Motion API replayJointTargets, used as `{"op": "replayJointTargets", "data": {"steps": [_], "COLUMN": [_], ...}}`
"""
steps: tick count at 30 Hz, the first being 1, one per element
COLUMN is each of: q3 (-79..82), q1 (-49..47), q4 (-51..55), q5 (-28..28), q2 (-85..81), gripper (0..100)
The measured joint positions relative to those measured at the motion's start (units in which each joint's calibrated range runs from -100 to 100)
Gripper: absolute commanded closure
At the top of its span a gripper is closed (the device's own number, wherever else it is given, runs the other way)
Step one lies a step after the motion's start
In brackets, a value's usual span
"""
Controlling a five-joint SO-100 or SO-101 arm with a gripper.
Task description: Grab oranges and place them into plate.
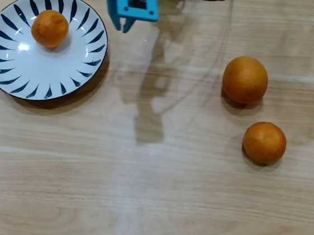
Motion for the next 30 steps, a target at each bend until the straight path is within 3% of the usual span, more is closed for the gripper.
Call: {"op": "replayJointTargets", "data": {"steps": [12, 21, 30], "q3": [-0.1, -0.1, -0.9], "q1": [-26.3, -44.1, -52.4], "q4": [9.7, 11.5, 0.5], "q5": [-0.5, -13.6, -21.1], "q2": [-7.4, 4.3, 17.1], "gripper": [97, 98, 95]}}
